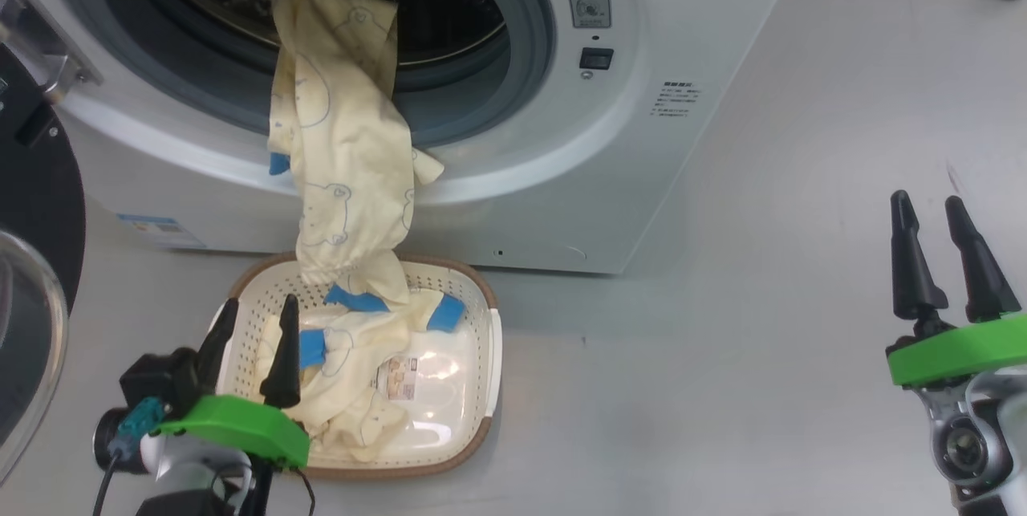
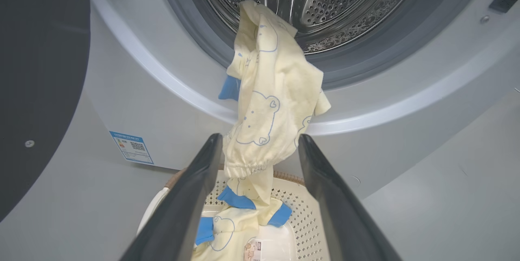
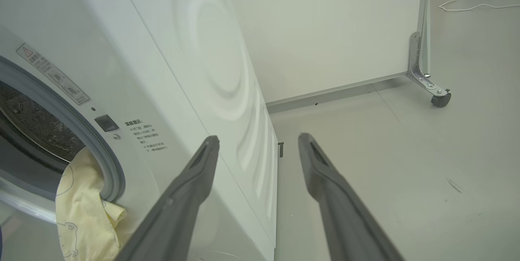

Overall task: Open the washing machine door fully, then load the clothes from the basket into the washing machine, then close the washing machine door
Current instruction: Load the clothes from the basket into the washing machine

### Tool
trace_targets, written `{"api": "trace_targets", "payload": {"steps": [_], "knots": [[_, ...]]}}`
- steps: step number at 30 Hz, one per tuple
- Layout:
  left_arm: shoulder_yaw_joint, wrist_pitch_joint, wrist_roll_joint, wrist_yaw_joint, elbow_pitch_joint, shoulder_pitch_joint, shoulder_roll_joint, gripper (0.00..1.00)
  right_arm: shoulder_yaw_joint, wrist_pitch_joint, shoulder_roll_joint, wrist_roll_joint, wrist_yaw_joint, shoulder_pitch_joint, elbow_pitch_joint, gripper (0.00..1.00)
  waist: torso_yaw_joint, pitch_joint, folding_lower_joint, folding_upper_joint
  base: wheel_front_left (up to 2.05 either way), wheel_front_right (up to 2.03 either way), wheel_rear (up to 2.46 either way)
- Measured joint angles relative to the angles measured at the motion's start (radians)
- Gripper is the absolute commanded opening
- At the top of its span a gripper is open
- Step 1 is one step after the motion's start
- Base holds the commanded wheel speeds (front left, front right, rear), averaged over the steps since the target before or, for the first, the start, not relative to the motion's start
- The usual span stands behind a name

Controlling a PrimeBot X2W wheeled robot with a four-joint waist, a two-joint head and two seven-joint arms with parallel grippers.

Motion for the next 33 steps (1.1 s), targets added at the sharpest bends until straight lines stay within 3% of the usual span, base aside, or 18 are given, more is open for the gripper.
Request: {"api": "trace_targets", "payload": {"steps": [15,33], "knots": [[-0.089,0.000,-0.086,0.000,0.229,-0.217,0.021,1.00,0.042,0.000,0.016,0.000,0.000,-0.082,-0.006,1.00,-0.049,0.144,0.0000,0.0000,0.00,0.00,0.00],[-0.244,0.000,-0.221,0.000,0.451,-0.476,0.090,1.00,0.100,0.000,0.030,0.000,0.000,-0.136,-0.013,1.00,-0.102,0.238,0.0000,0.0000,0.00,0.00,0.00]]}}
